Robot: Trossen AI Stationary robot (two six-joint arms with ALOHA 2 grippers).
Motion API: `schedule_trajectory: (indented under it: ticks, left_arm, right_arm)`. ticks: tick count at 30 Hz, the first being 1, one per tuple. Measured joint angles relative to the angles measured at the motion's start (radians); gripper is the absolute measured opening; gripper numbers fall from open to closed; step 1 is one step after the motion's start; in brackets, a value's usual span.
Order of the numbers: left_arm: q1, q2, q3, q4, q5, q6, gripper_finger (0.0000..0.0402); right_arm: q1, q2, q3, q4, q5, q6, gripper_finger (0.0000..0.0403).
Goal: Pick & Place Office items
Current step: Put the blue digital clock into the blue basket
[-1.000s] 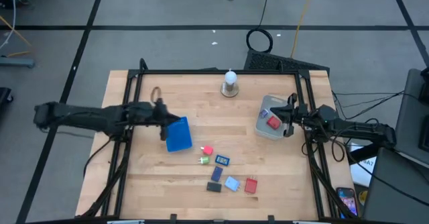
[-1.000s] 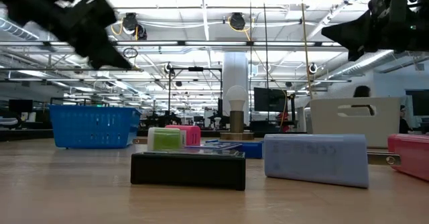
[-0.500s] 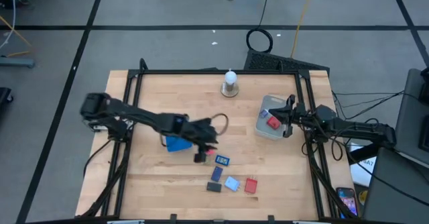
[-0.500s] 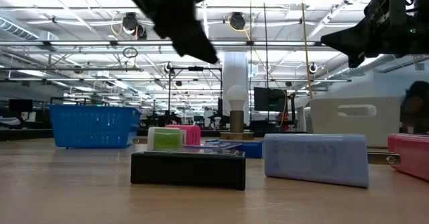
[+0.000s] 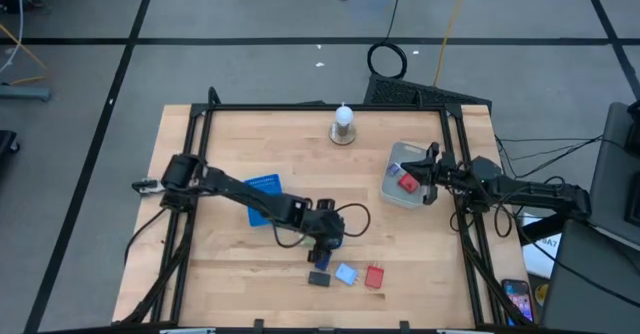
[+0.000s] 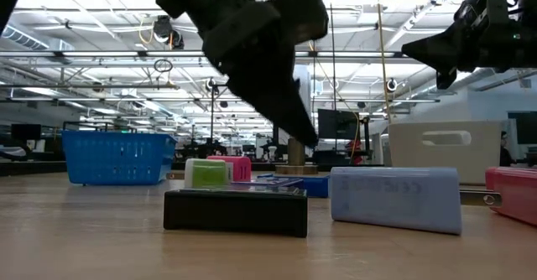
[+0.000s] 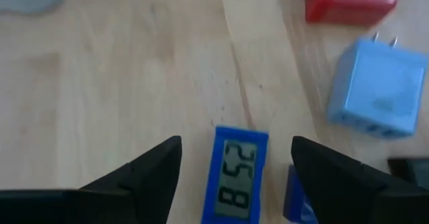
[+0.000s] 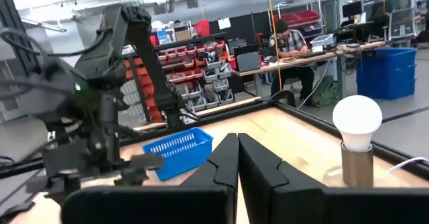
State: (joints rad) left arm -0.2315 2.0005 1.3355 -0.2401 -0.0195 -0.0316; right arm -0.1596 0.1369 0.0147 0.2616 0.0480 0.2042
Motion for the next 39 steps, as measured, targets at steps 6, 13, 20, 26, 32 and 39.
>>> schedule_trajectory:
  ticks: [6,13,20,26,32,39]
  left_arm:
    - [-0.004,0.034,0.013,-0.02,0.023,-0.015,0.0282]
    - [-0.005,0.055,0.012,-0.025,-0.017,-0.015,0.0274]
    - [0.034,0.065,0.012,-0.106,-0.09,-0.039,0.0273]
    - [0.103,0.065,0.012,-0.104,-0.071,-0.011,0.0273]
    - [0.143,0.065,0.011,-0.107,0.039,0.056,0.0273]
    - [0.144,0.075,0.011,-0.109,0.044,0.018,0.0239]
  right_arm:
    - [0.0,0.005,0.0,-0.019,0.0,0.016,0.0004]
    - [0.0,0.025,0.0,0.012,0.001,0.03,0.0004]
    - [0.0,0.034,0.0,0.019,0.003,0.042,0.0004]
    - [0.0,0.035,0.0,0.018,0.001,0.039,0.0004]
    - [0.0,0.035,0.0,0.018,0.0,0.042,0.0004]
    - [0.0,0.035,0.0,0.017,0.0,0.045,0.0004]
